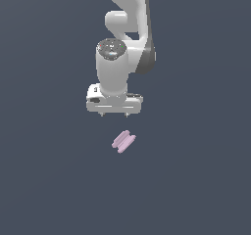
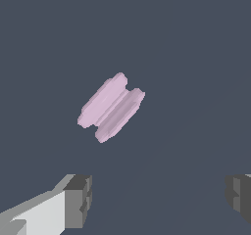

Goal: Pick up the object and move it to a goal position.

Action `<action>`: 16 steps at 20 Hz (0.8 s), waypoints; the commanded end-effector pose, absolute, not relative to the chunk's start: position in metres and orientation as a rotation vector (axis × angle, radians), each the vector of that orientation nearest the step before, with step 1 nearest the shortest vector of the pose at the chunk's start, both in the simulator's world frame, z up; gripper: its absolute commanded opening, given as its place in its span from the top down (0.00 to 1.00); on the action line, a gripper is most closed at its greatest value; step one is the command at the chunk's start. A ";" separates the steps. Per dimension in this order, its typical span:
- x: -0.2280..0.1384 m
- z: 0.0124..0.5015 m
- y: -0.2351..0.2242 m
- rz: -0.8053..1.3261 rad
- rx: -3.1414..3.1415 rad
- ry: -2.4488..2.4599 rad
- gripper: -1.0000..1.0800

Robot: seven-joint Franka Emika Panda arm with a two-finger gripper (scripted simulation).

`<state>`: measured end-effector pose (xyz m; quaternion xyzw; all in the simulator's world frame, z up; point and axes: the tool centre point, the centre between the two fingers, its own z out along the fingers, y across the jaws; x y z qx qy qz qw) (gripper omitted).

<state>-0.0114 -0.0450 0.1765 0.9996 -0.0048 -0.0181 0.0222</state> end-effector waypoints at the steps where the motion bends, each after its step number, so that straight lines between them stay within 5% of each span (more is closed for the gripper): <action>1: -0.012 0.177 -0.045 -0.057 3.096 -0.011 0.04; 16: 0.002 0.150 -0.035 -0.040 3.099 -0.290 0.04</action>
